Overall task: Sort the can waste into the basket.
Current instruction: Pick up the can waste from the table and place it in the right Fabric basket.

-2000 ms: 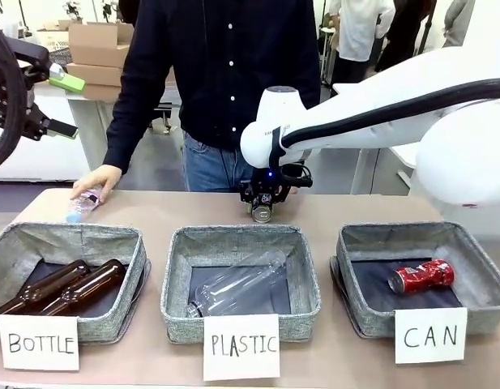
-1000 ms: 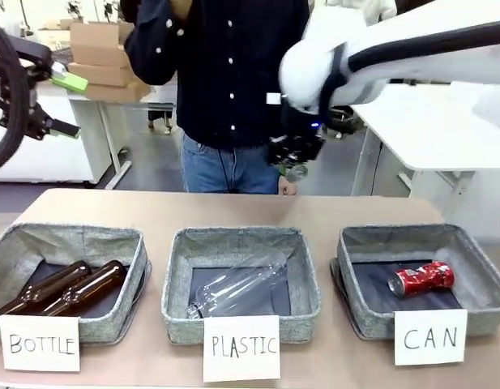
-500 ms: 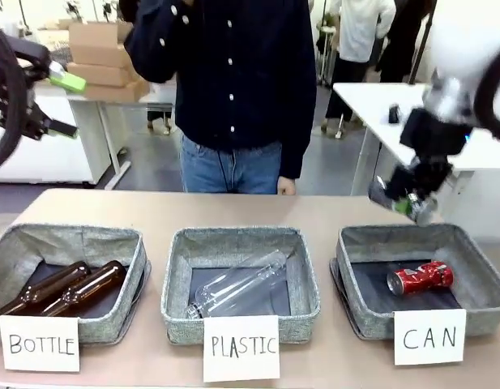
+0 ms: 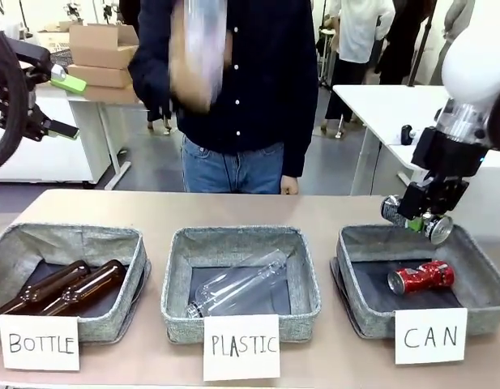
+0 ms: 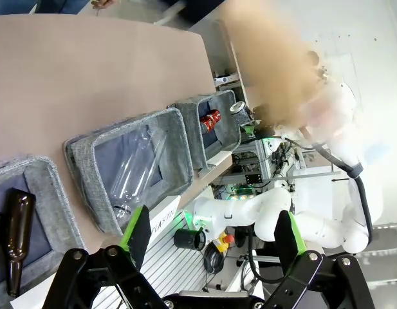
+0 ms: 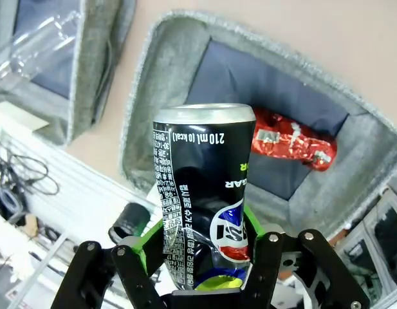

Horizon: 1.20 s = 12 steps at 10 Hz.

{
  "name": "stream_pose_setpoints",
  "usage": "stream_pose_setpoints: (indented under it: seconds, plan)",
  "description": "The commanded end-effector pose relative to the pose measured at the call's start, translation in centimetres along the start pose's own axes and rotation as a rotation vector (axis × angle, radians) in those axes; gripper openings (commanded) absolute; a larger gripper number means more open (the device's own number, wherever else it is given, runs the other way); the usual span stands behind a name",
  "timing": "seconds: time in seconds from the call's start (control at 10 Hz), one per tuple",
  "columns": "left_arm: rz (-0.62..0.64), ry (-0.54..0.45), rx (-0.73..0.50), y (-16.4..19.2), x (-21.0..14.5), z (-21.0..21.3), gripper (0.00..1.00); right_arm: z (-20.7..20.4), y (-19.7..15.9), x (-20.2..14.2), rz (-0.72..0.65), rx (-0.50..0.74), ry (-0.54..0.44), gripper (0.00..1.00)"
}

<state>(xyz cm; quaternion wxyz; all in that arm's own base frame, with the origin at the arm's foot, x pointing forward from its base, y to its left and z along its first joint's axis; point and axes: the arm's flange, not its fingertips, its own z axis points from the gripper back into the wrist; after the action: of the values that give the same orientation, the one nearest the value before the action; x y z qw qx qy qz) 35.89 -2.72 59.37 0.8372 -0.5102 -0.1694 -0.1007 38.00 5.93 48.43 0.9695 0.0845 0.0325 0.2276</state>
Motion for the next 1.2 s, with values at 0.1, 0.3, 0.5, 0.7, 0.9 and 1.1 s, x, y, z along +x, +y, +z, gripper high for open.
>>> stream_pose_setpoints:
  seconds: [0.1,0.3,0.5,0.7,0.9,1.1]
  plan:
    - [0.008,0.012,0.013,-0.3,-0.1,0.2,1.0,0.0,0.5,-0.1,-0.015,-0.04,-0.006,1.0]
    - [0.008,0.012,0.013,-0.3,-0.1,0.2,1.0,0.1,0.5,-0.1,-0.035,-0.026,-0.029,1.0]
    - [0.008,0.012,0.013,-0.3,-0.1,0.2,1.0,0.3,0.4,0.0,-0.058,0.016,-0.075,1.0]
    - [0.008,0.012,0.013,-0.3,-0.1,0.2,1.0,1.1,0.4,0.2,-0.103,0.126,-0.156,1.0]
    - [0.008,0.012,0.013,-0.3,-0.1,0.2,1.0,5.4,2.5,-1.3,-0.096,0.774,-0.539,1.0]
    - [0.008,0.012,0.013,-0.3,-0.1,0.2,1.0,7.8,3.1,-3.2,0.106,1.29,-0.696,1.0]
